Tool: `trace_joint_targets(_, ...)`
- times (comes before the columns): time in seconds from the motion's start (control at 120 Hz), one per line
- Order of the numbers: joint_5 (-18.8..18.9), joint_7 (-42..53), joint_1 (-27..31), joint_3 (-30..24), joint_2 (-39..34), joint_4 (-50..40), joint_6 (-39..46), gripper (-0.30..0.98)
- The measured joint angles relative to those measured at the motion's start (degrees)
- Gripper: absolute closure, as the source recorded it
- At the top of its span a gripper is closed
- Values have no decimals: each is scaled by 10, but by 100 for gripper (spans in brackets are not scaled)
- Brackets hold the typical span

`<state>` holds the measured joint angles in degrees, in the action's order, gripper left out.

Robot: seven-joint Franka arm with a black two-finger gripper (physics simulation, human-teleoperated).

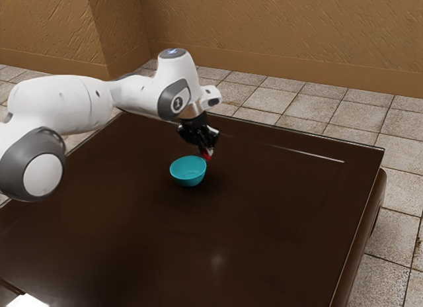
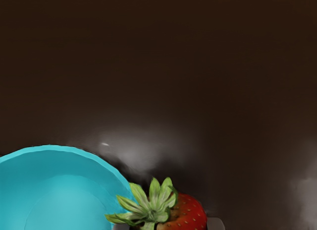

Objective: Take strawberry from the bowl

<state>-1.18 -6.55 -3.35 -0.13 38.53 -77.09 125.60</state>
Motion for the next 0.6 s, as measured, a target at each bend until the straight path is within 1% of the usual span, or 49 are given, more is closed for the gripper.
trace_joint_targets(0.2,4,-9,-9,-68,8,4,21,69)
trace_joint_targets(0.417,6,-18,-27,-103,71,45,53,69)
trace_joint_targets(0.442,6,-19,-28,-105,73,46,55,66)
trace_joint_targets(0.6,5,-14,-31,-107,63,47,63,34)
